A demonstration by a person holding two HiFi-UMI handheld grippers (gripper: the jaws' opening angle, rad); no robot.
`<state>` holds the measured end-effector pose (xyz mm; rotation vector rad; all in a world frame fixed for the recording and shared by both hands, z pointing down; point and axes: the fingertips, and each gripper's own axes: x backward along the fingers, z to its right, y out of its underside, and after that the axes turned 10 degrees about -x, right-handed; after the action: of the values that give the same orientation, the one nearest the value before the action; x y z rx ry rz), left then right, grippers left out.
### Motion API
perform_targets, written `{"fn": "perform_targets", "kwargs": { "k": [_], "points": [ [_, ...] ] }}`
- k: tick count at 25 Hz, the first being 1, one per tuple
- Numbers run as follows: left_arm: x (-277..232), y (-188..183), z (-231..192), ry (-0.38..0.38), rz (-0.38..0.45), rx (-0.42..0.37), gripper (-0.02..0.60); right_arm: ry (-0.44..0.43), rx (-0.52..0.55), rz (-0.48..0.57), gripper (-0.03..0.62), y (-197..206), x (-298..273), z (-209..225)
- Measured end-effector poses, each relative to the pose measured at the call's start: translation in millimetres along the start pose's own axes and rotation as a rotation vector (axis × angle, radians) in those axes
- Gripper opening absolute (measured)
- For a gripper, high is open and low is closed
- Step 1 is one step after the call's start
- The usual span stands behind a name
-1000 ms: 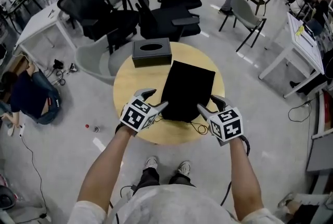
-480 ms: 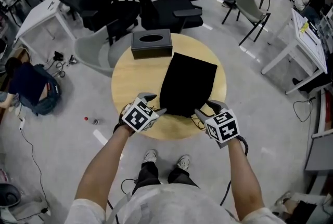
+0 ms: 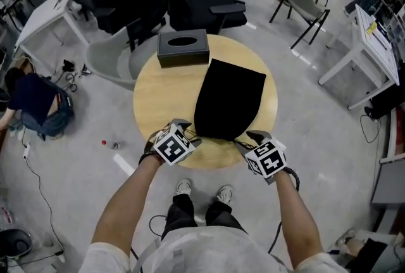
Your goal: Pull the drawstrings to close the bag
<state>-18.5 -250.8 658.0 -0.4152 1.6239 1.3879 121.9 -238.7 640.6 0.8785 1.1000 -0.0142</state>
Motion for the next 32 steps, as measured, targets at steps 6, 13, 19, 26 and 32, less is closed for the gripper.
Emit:
{"fn": "perform_targets", "kwargs": {
  "k": [6,13,19,26,32],
  "points": [
    [-10,3,1,0.03,-0.029,-0.032,0.241,-0.013,0.039,-0.058,0.21,10,-14,-4],
    [-20,12,1,0.064,-0.07,-0.07,0.211,-0.012,0.067,-0.087,0.193,16,-27,-7],
    [-22,16,4,0.093,-0.098,-0.07,0.201,-0.022,0.078,-0.115,0.178,18,-31,-12],
    [-24,19,5,0.124,-0.111,-0.061,0.187,-0.032,0.083,-0.142,0.161,20,-39,-19],
    [-26,19,8,0.151,-0.143,-0.094,0.184,-0.041,0.126,-0.165,0.134,18,-48,-26]
  ]
}}
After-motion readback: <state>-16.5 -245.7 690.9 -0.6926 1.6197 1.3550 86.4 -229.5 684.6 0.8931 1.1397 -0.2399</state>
